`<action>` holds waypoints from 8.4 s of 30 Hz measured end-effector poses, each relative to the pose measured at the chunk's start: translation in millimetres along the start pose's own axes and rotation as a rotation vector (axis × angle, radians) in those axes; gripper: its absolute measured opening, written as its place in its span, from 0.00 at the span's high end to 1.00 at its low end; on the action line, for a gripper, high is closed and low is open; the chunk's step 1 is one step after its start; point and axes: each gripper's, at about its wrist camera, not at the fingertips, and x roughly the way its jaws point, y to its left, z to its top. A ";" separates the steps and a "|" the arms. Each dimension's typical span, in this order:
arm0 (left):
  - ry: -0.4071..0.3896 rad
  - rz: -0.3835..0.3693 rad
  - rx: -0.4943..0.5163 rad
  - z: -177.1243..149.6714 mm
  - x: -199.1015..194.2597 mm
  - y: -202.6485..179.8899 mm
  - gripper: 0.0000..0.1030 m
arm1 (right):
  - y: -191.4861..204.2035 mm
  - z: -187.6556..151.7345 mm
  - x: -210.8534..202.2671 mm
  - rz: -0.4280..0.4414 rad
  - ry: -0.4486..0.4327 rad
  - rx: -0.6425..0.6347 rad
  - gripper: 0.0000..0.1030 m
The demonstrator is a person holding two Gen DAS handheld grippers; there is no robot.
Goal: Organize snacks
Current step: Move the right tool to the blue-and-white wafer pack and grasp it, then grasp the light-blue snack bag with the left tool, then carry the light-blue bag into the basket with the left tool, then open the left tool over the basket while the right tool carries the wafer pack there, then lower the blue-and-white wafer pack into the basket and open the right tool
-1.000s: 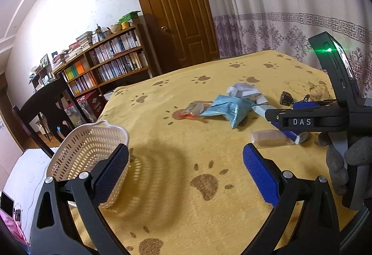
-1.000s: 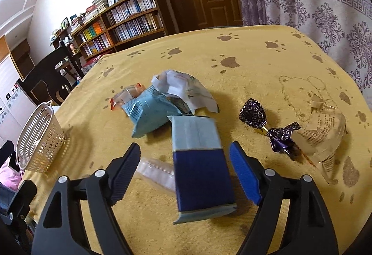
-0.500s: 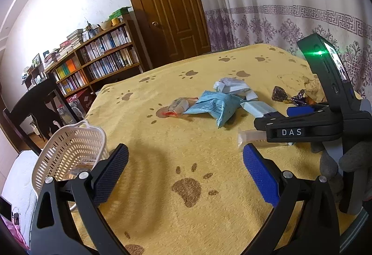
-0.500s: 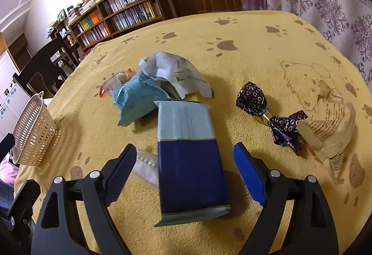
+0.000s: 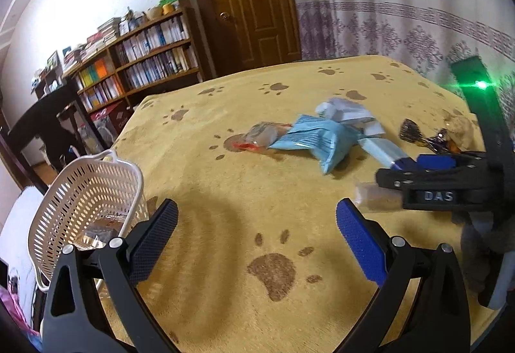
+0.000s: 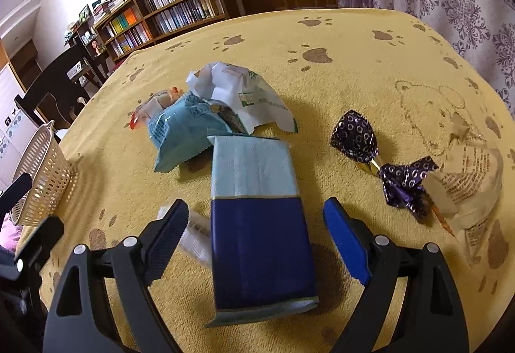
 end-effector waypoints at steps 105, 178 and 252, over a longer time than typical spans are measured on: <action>-0.051 -0.147 -0.070 56.2 16.6 33.7 0.18 | -40.3 0.8 -8.6 0.041 -0.021 -0.031 0.51; -0.190 0.133 -0.513 -18.7 -84.1 272.9 0.11 | 244.6 52.8 -64.8 0.543 -0.055 -0.195 0.52; -0.222 0.121 -0.652 -31.2 -97.4 301.6 0.07 | 289.3 52.8 -3.1 0.634 0.178 -0.010 0.41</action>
